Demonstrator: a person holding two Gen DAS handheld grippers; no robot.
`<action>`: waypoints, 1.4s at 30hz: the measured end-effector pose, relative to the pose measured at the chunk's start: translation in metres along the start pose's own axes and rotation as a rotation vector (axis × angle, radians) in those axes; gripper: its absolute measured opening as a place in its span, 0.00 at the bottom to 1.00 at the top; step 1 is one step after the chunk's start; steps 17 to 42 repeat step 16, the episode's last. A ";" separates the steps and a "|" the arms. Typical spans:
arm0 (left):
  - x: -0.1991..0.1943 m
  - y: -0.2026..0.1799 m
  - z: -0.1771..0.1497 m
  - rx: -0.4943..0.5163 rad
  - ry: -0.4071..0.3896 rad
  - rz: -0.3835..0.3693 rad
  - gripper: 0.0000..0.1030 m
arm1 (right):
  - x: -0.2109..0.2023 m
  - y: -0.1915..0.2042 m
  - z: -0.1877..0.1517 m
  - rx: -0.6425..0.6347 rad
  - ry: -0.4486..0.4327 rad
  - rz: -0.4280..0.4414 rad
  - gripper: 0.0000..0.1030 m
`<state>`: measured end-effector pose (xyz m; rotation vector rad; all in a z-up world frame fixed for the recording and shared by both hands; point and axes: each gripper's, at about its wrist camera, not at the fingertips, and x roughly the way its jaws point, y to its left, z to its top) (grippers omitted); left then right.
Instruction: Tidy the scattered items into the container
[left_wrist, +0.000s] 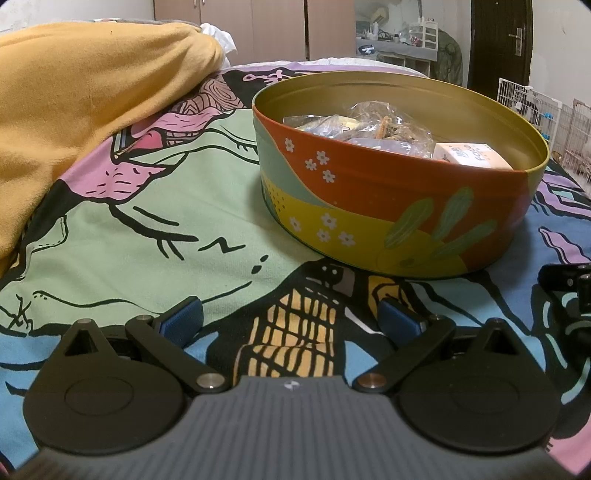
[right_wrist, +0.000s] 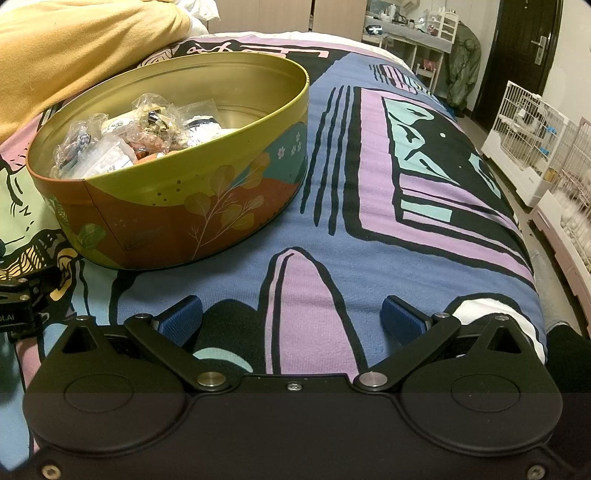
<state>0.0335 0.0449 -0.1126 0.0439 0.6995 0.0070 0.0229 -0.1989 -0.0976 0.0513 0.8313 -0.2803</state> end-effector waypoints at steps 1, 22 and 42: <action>0.000 0.000 0.000 0.000 0.000 0.000 1.00 | 0.000 0.000 0.000 0.000 0.000 0.000 1.00; 0.000 0.000 -0.001 -0.001 -0.001 -0.004 1.00 | 0.000 0.000 0.000 -0.001 0.000 -0.001 1.00; 0.000 0.000 -0.001 -0.001 -0.001 -0.004 1.00 | 0.000 0.000 0.000 -0.001 0.000 -0.001 1.00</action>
